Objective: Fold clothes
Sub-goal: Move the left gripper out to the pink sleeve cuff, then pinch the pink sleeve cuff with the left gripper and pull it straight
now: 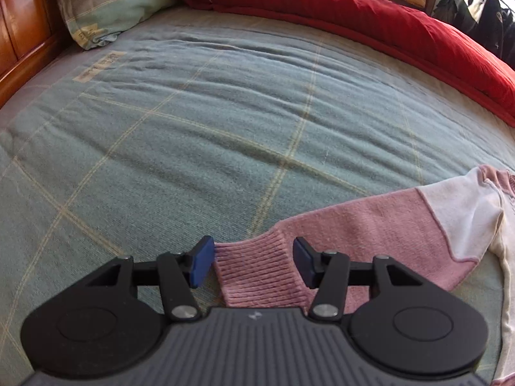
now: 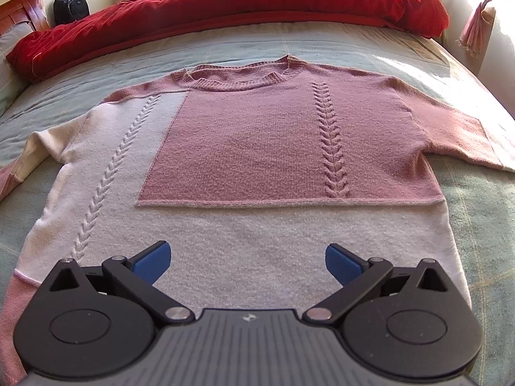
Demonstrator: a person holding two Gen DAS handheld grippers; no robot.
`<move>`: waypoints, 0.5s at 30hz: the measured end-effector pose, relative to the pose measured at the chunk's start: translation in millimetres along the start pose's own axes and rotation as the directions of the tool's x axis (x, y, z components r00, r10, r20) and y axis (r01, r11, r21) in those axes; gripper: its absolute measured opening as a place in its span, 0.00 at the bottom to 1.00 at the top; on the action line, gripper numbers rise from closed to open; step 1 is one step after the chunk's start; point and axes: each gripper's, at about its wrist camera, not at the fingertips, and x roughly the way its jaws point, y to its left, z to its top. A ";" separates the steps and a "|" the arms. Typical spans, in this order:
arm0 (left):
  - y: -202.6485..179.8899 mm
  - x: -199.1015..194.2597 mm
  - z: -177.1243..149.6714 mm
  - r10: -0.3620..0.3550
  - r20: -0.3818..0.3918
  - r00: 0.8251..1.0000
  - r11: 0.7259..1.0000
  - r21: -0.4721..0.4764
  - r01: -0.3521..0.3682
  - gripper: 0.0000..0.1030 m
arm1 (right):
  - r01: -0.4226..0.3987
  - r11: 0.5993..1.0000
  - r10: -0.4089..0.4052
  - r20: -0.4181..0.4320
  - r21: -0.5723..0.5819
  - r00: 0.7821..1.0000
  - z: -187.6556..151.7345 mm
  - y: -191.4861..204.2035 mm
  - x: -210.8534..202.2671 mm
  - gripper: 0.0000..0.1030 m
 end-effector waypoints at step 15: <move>-11.3 13.7 5.4 -0.154 -0.157 0.975 0.940 0.281 0.194 0.40 | 0.047 0.997 -0.049 -0.049 -0.053 0.998 -0.3 20.1 17.5 1.00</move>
